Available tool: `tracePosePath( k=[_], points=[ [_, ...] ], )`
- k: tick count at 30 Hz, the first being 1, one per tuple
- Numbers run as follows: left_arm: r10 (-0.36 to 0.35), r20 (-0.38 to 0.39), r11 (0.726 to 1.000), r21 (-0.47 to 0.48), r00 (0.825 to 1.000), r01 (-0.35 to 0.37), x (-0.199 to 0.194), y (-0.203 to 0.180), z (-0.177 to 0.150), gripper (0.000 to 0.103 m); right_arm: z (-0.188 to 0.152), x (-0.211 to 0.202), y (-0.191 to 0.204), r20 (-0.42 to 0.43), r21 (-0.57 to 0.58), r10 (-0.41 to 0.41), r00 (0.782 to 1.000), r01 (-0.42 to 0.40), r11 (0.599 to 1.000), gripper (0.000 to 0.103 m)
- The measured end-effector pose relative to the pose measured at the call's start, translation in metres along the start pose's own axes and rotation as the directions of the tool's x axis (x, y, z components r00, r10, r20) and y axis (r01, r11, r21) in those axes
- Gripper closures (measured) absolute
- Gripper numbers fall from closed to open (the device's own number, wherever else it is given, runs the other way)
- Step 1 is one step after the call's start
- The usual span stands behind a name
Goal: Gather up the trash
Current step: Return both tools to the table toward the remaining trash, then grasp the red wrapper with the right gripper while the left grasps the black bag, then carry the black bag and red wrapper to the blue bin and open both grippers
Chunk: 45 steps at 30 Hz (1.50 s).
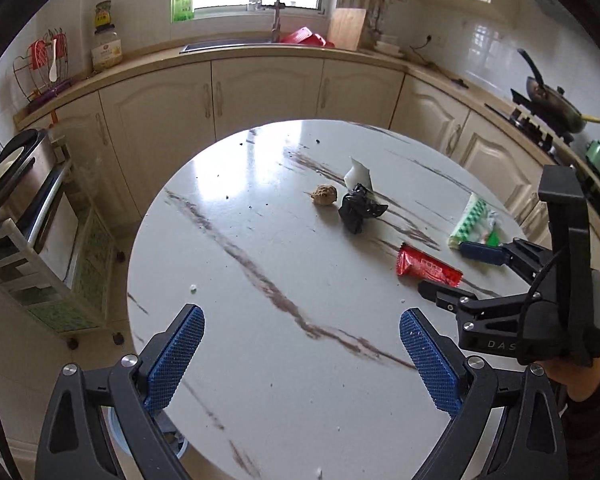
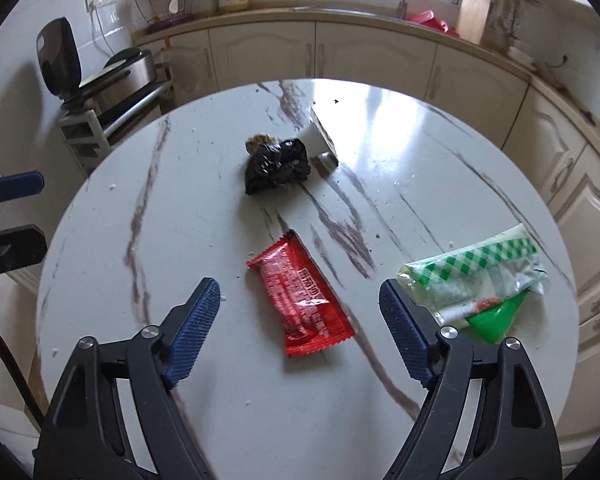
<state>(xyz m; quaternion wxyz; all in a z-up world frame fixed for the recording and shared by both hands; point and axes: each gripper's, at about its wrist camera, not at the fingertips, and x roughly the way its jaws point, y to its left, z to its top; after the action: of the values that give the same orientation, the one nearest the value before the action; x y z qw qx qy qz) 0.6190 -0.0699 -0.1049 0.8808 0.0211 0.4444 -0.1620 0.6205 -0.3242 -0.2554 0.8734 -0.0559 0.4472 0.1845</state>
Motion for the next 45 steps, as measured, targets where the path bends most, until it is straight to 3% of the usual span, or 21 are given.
tracePosePath(
  k=[5, 6, 12, 17, 25, 29, 31, 35, 37, 41, 45],
  points=[
    [0.013, -0.015, 1.0, 0.001, 1.0, -0.013, 0.023, -0.001, 0.007, 0.007, 0.0, 0.009, -0.004, -0.014, -0.026, 0.035, 0.999, -0.035, 0.999, 0.039],
    [0.018, -0.02, 1.0, 0.003, 1.0, -0.018, 0.026, -0.003, 0.008, 0.007, 0.0, 0.012, -0.005, -0.022, -0.03, 0.048, 0.999, -0.049, 0.998, 0.048],
    [0.025, -0.043, 1.0, 0.011, 0.999, -0.025, 0.064, -0.013, 0.022, 0.007, 0.001, 0.015, -0.014, -0.008, -0.05, 0.026, 1.0, -0.026, 0.998, 0.077],
    [0.048, -0.059, 0.999, 0.019, 0.997, -0.047, 0.102, -0.026, 0.039, 0.007, 0.003, 0.004, -0.035, 0.036, 0.046, 0.026, 0.999, -0.028, 0.999, 0.092],
    [0.123, -0.055, 0.992, -0.019, 0.991, -0.124, 0.167, -0.037, 0.07, 0.007, -0.004, -0.008, -0.065, 0.087, 0.179, 0.129, 0.988, -0.143, 0.973, 0.095],
    [0.066, -0.08, 0.996, -0.049, 0.995, -0.07, 0.19, -0.04, 0.08, 0.011, -0.007, -0.006, -0.07, 0.084, 0.191, 0.139, 0.987, -0.153, 0.97, 0.095],
    [0.097, -0.078, 0.994, -0.042, 0.992, -0.101, 0.199, -0.042, 0.084, 0.019, -0.009, -0.005, -0.072, 0.081, 0.203, 0.144, 0.986, -0.158, 0.966, 0.095],
    [0.073, -0.081, 0.997, 0.018, 0.994, -0.072, 0.209, -0.045, 0.083, 0.076, -0.014, -0.008, -0.073, 0.089, 0.217, 0.145, 0.985, -0.161, 0.963, 0.095],
    [0.046, -0.107, 0.999, 0.016, 0.993, -0.045, 0.209, -0.044, 0.083, 0.077, -0.014, -0.011, -0.071, 0.09, 0.215, 0.144, 0.985, -0.16, 0.963, 0.095],
    [0.0, -0.088, 1.0, 0.023, 0.996, 0.002, 0.193, -0.039, 0.077, 0.079, -0.012, -0.023, -0.063, 0.109, 0.213, 0.136, 0.985, -0.157, 0.964, 0.095],
    [-0.043, -0.03, 0.998, 0.043, 0.999, 0.044, 0.157, -0.03, 0.064, 0.079, -0.01, -0.044, -0.047, 0.137, 0.205, 0.135, 0.981, -0.161, 0.965, 0.095]
  ],
)
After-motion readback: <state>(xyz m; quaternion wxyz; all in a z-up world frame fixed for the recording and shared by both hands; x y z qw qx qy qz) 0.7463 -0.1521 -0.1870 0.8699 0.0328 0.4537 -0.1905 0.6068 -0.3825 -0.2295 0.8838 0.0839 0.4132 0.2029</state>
